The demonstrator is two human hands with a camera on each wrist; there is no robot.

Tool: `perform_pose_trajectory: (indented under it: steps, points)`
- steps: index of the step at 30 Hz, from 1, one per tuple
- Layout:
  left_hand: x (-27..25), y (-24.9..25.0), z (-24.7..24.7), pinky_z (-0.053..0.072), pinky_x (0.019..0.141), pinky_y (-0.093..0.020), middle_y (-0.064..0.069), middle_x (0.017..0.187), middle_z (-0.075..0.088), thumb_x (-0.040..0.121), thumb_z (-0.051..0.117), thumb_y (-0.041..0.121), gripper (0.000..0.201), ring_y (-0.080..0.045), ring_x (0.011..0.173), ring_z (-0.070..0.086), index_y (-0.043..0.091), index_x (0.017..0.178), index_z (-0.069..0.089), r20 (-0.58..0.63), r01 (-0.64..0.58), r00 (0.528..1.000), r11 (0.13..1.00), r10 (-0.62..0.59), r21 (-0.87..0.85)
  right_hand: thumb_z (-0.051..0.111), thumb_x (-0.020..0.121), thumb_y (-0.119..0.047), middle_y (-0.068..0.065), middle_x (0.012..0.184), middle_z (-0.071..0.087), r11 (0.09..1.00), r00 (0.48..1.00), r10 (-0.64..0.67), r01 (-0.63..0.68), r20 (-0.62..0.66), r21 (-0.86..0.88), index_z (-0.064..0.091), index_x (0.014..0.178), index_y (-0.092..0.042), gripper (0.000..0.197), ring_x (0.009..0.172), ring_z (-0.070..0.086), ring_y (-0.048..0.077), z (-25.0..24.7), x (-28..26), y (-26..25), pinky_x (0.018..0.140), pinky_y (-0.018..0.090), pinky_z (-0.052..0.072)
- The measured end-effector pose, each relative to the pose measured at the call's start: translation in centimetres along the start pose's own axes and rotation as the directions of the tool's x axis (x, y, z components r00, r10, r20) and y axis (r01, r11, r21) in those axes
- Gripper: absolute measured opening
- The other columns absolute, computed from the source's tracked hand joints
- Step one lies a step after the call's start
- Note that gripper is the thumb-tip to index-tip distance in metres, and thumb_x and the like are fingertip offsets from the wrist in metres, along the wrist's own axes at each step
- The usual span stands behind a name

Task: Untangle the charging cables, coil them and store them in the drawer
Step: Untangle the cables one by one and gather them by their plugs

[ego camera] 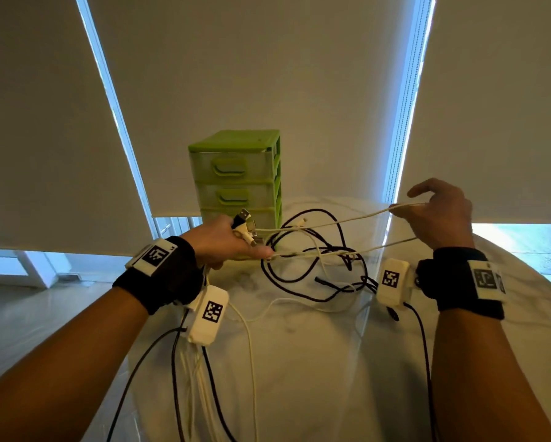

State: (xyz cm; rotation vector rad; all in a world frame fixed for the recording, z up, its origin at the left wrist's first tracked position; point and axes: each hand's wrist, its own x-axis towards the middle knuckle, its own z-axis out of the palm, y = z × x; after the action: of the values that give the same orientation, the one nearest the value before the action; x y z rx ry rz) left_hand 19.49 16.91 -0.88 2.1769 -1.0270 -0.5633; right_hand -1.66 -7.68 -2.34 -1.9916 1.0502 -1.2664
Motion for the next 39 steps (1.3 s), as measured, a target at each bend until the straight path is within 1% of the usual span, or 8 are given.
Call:
perform_pose_trajectory:
  steps: [4,9,11,17,28,33,36,39]
  points:
    - [-0.5,-0.4,-0.1,0.031,0.046,-0.025,-0.005,0.075,0.057,0.049,0.089,0.056,0.057,-0.012,0.056,0.039,0.018,0.078,0.058,0.127,-0.003,0.992,0.992,-0.013,0.127,0.082,0.073,-0.021,0.014,0.127,0.055,0.999,0.998,0.009,-0.007,0.057,-0.045,0.063,0.1,-0.021,0.032,0.117,0.052,0.027,-0.1,0.0,0.1,0.089,0.028,0.041]
    - [-0.5,0.0,0.1,0.026,0.044,-0.024,0.009,0.055,0.05,0.078,0.079,0.034,0.021,-0.009,0.047,0.032,0.022,0.07,0.063,0.057,-0.097,0.994,0.994,0.095,0.044,0.081,0.071,-0.022,0.005,0.12,0.041,0.98,0.955,-0.094,0.138,0.281,-0.143,0.057,0.11,-0.032,0.047,0.117,0.047,0.025,1.4,-1.3,-2.7,0.098,0.039,0.042]
    - [-0.4,-0.4,0.1,0.024,0.047,-0.026,0.007,0.051,0.043,0.079,0.077,0.032,0.029,-0.011,0.048,0.028,0.024,0.057,0.062,0.028,-0.137,0.99,0.989,0.138,-0.05,0.082,0.071,-0.026,-0.002,0.113,0.044,0.962,0.903,-0.183,0.245,0.388,-0.117,0.057,0.098,-0.032,0.037,0.106,0.048,0.014,1.9,-2.5,-5.1,0.088,0.032,0.042]
    - [-0.2,-1.4,0.6,0.025,0.047,-0.027,-0.005,0.068,0.047,0.076,0.079,0.033,0.027,-0.011,0.052,0.03,0.009,0.081,0.068,-0.056,-0.131,0.991,0.956,0.12,-0.262,0.081,0.074,-0.03,-0.008,0.072,0.057,0.932,0.688,-0.268,0.362,0.675,0.001,0.067,0.077,-0.024,0.015,0.067,0.051,0.008,4.4,-6.4,-9.8,0.062,0.024,0.042]
    - [-0.1,-0.8,0.1,0.015,0.04,-0.021,0.006,0.052,0.031,0.08,0.062,0.021,0.014,-0.005,0.042,0.023,0.014,0.081,0.074,-0.078,-0.228,0.962,0.61,0.262,-0.759,0.076,0.079,-0.036,0.0,0.093,0.066,0.898,0.674,-0.083,0.371,0.734,-0.239,0.073,0.095,-0.021,0.022,0.084,0.06,0.016,7.8,-7.5,-8.6,0.075,0.029,0.05]
    - [-0.5,-0.7,0.2,0.029,0.039,-0.016,0.011,0.054,0.052,0.08,0.076,0.024,0.016,-0.002,0.041,0.039,0.013,0.079,0.065,-0.123,-0.237,0.971,0.906,0.206,-0.351,0.066,0.088,-0.02,0.002,0.084,0.07,0.976,0.655,-0.209,0.183,0.727,0.115,0.072,0.085,-0.018,0.007,0.082,0.065,0.016,7.0,-6.4,-8.0,0.078,0.027,0.049]
    - [-0.1,-0.6,1.9,0.033,0.041,-0.01,0.019,0.051,0.057,0.075,0.082,0.021,0.023,0.005,0.042,0.048,0.009,0.088,0.067,-0.141,-0.263,0.962,0.935,0.235,-0.236,0.059,0.092,-0.005,0.0,0.085,0.07,0.918,0.592,-0.351,0.064,0.726,0.392,0.072,0.095,-0.019,0.019,0.074,0.064,0.005,5.6,-6.4,-9.0,0.071,0.018,0.05]
    - [0.2,-0.4,3.8,0.039,0.048,-0.009,0.015,0.054,0.061,0.079,0.078,0.022,0.021,0.004,0.052,0.054,0.006,0.085,0.067,-0.156,-0.263,0.962,0.919,0.225,-0.294,0.056,0.094,-0.007,0.009,0.092,0.068,0.89,0.711,-0.342,0.035,0.614,0.455,0.069,0.099,-0.022,0.021,0.071,0.062,0.011,5.4,-6.5,-9.5,0.071,0.026,0.053]
